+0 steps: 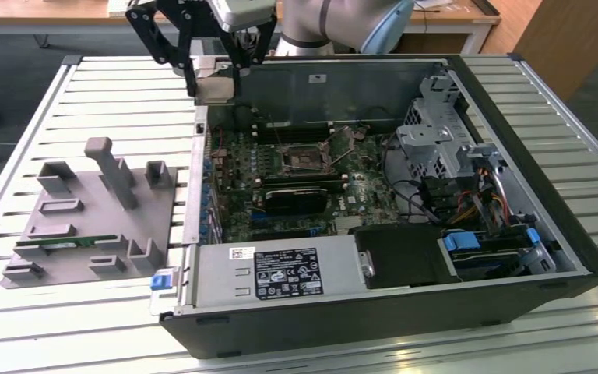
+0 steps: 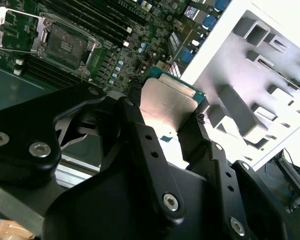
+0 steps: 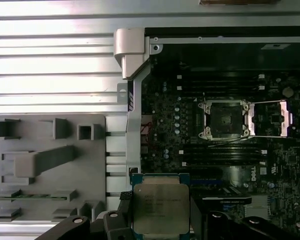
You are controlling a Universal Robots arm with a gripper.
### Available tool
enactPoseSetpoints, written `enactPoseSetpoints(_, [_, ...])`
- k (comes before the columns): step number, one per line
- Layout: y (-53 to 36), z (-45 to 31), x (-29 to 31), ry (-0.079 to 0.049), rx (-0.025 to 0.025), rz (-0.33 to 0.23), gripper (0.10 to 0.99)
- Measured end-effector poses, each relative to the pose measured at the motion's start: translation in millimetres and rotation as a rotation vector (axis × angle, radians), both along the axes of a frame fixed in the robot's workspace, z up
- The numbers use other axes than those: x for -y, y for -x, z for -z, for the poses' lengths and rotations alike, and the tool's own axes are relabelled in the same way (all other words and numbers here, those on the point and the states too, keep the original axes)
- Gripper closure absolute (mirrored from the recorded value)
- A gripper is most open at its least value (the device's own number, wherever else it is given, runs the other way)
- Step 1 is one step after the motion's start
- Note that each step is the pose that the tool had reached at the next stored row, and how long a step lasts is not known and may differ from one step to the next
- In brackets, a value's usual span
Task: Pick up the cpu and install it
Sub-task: 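Pick up the cpu and move it towards the insertion slot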
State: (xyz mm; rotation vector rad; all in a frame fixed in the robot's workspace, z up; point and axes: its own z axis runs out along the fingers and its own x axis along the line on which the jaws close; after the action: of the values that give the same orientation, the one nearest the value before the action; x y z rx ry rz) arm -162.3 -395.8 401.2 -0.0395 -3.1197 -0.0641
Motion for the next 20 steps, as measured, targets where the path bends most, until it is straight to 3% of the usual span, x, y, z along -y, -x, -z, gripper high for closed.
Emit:
enactPoseSetpoints(7, [-5.4,0.1,-1.6,0.000,0.0000,0.000,0.545])
enactPoseSetpoints(20, [-17.6,0.6,-9.8,0.000,0.0001,0.000,0.545])
